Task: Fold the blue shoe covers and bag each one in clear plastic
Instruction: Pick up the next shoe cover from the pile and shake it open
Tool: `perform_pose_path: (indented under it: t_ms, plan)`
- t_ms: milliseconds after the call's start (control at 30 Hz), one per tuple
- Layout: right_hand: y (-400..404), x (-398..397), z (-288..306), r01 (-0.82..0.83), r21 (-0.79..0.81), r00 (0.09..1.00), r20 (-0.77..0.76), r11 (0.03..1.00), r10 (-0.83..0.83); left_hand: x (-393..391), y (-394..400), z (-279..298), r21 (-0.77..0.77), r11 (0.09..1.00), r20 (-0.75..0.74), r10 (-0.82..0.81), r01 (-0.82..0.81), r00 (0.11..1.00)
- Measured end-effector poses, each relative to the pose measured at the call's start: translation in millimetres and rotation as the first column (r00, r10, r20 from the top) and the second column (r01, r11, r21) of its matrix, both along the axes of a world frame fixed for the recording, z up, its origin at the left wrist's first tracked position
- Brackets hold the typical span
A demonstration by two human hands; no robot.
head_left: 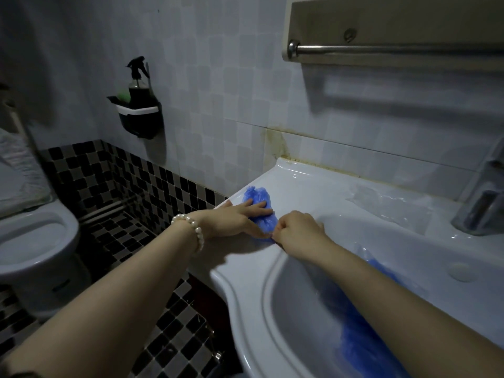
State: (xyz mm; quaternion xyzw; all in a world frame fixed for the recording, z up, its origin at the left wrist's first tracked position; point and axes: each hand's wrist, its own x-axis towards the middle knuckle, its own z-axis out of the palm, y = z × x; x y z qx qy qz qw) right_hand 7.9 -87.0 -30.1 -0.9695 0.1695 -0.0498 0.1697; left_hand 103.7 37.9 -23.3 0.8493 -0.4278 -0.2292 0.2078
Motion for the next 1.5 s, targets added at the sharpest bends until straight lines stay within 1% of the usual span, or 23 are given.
perform_pose_path:
  t_ms: [67, 133, 200, 267, 300, 367, 467, 533, 600, 667, 700, 800, 867, 933, 967, 1000, 1067, 1133, 1233, 1300, 1367, 1467, 1500]
  plan:
    - [2.8, 3.2, 3.0, 0.043, -0.011, 0.998, -0.044, 0.999, -0.043, 1.6, 0.6, -3.3, 0.028, 1.0, 0.092, -0.011, 0.008, 0.996]
    - [2.1, 2.5, 0.4, 0.046, 0.031, 0.999, -0.012, 0.998, -0.046, 1.5, 0.9, -4.3, 0.045, 0.999, 0.136, -0.016, 0.009, 0.991]
    - [-2.5, -2.7, -8.9, -0.018, 0.192, 0.986, 0.168, 0.981, -0.015, 1.8, 0.1, -3.9, 0.054, 0.999, 0.14, -0.013, 0.006, 0.99]
    - [-8.0, -13.5, -20.3, -0.191, 0.342, 0.906, 0.422, 0.92, 0.032, 2.9, -0.4, -4.0, 0.057, 0.998, 0.122, -0.006, -0.001, 0.992]
    - [-12.2, -18.0, -25.0, -0.272, 0.344, 0.863, 0.5, 0.899, 0.07, 3.0, -0.6, -3.7, 0.055, 0.998, 0.115, -0.005, -0.001, 0.993]
    - [-19.7, -22.0, -29.9, -0.357, 0.317, 0.833, 0.533, 0.879, 0.146, 3.4, -0.8, -3.9, 0.055, 0.998, 0.117, -0.015, 0.008, 0.993]
    - [-25.2, -17.1, -22.3, -0.331, 0.34, 0.883, 0.44, 0.88, 0.163, 4.0, -0.6, -4.8, 0.046, 0.999, 0.116, -0.012, 0.007, 0.993]
    - [-22.1, -11.1, -16.7, -0.266, 0.237, 0.916, 0.363, 0.934, 0.169, 2.0, -0.2, -3.7, 0.033, 0.999, 0.084, -0.005, 0.002, 0.996]
    - [-15.0, -5.1, -13.4, -0.183, 0.096, 0.955, 0.254, 0.978, 0.153, -1.7, -0.2, 1.0, -0.01, 0.999, -0.014, 0.031, -0.031, 0.999]
    - [-7.9, -0.1, -9.6, -0.097, 0.019, 0.986, 0.135, 0.995, 0.094, -5.0, -1.1, 5.4, -0.047, 0.997, -0.102, 0.061, -0.066, 0.993]
    - [-5.4, 3.2, -8.5, -0.057, -0.004, 0.994, 0.088, 0.998, 0.057, -4.7, -1.7, 5.0, -0.045, 0.997, -0.089, 0.063, -0.067, 0.994]
    - [2.1, 10.6, -3.8, 0.026, -0.12, 1.0, 0.011, 0.992, -0.025, -2.8, -2.5, 1.0, 0.01, 1.0, 0.044, 0.023, -0.023, 0.999]
    - [2.7, 8.7, -4.6, 0.024, -0.084, 0.998, 0.052, 0.996, -0.019, 0.6, -2.3, -1.9, 0.036, 0.999, 0.086, 0.014, -0.017, 0.996]
    - [-4.2, 1.9, -11.1, -0.037, 0.138, 0.978, 0.208, 0.99, 0.008, 2.3, -3.0, -3.4, 0.048, 0.999, 0.117, -0.006, 0.001, 0.993]
    - [-8.7, -4.7, -14.9, -0.118, 0.284, 0.95, 0.312, 0.951, 0.025, 2.0, -3.4, -3.3, 0.048, 0.999, 0.117, -0.011, 0.005, 0.993]
    - [-14.0, -11.9, -18.4, -0.218, 0.375, 0.913, 0.405, 0.901, 0.052, 1.6, -4.0, -2.8, 0.044, 0.999, 0.111, -0.012, 0.007, 0.994]
    - [-22.6, -20.7, -21.8, -0.333, 0.415, 0.877, 0.466, 0.847, 0.116, 3.1, -4.7, -3.9, 0.037, 0.999, 0.117, -0.015, 0.01, 0.993]
    - [-27.4, -18.6, -20.6, -0.318, 0.379, 0.889, 0.438, 0.869, 0.134, 4.7, -5.0, -4.3, 0.036, 0.999, 0.123, -0.011, 0.007, 0.992]
    - [-20.9, -7.5, -15.5, -0.201, 0.184, 0.924, 0.362, 0.962, 0.124, 4.8, -5.2, -4.3, 0.037, 0.999, 0.106, -0.002, -0.002, 0.994]
    - [-13.2, -1.0, -12.5, -0.104, 0.108, 0.963, 0.259, 0.989, 0.073, 1.8, -5.5, -1.9, -0.016, 0.999, -0.017, 0.031, -0.032, 0.999]
    - [-9.5, 5.2, -7.7, -0.015, 0.098, 0.991, 0.137, 0.995, 0.002, 1.2, -6.9, -1.0, -0.077, 0.995, -0.131, 0.059, -0.069, 0.99]
    - [-5.6, 13.2, 2.5, 0.057, 0.036, 0.998, -0.03, 0.998, -0.056, 3.7, -5.9, -4.6, 0.027, 1.0, 0.077, 0.001, -0.003, 0.997]
    - [-3.9, 14.6, 6.0, 0.063, 0.015, 0.996, -0.063, 0.998, -0.062, 4.8, -4.4, -5.3, 0.051, 0.999, 0.109, -0.006, 0.0, 0.994]
